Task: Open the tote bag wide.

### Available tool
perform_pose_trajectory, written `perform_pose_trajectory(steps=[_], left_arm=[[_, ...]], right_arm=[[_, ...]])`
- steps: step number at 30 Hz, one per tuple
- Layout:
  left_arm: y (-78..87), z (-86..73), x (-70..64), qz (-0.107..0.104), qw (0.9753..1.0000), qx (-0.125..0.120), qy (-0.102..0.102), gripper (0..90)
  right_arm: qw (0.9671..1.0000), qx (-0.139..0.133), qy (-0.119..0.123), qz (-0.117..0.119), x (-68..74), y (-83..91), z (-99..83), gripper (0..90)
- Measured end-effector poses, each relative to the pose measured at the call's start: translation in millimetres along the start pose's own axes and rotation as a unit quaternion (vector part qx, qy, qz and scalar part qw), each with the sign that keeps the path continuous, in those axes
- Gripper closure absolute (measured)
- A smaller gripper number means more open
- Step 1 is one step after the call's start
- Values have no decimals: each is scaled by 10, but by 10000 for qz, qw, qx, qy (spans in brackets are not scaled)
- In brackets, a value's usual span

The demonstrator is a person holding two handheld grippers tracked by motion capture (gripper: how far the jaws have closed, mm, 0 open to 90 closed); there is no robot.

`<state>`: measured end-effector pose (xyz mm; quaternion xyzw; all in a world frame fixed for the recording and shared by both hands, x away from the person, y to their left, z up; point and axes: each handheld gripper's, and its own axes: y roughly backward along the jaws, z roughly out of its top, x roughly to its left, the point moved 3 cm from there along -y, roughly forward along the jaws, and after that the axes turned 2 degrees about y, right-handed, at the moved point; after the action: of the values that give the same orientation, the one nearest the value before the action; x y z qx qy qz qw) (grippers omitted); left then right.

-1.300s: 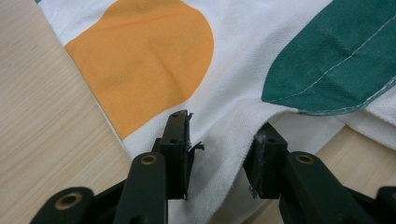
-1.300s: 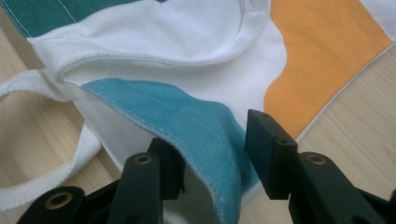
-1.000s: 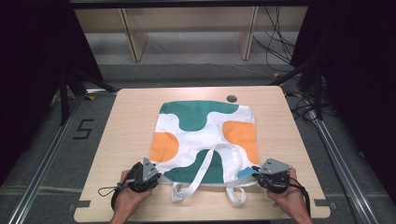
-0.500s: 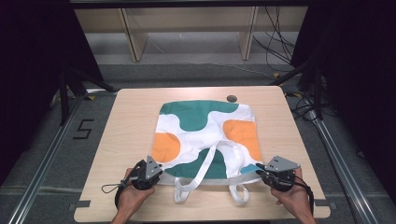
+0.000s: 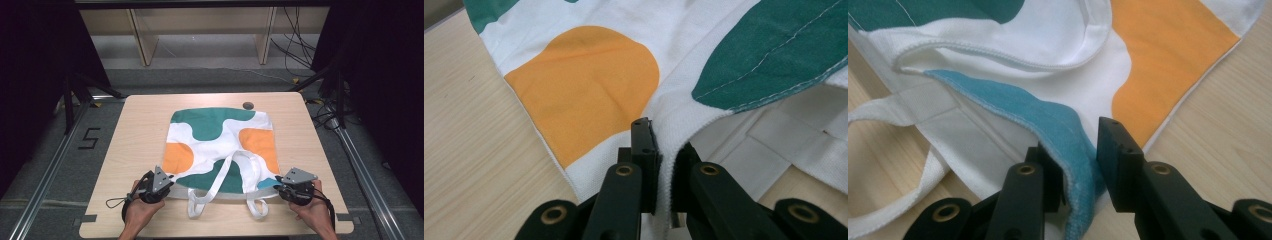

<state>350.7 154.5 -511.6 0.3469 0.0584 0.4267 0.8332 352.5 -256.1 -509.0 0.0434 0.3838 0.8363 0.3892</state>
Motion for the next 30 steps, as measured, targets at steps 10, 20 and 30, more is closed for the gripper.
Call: perform_pose_trajectory(steps=[10, 20, 30], left_arm=[[187, 147, 24, 242, 9971, -716, 54, 866], [516, 520, 76, 328, 9909, -1299, -84, 869], [928, 1043, 182, 792, 9771, -1919, -475, 871]], right_arm=[[9989, -438, 52, -135, -21, 123, 139, 856], [9895, -1365, -466, -67, -145, 482, 427, 860], [9759, -2111, -241, -498, -392, 914, 858, 866]])
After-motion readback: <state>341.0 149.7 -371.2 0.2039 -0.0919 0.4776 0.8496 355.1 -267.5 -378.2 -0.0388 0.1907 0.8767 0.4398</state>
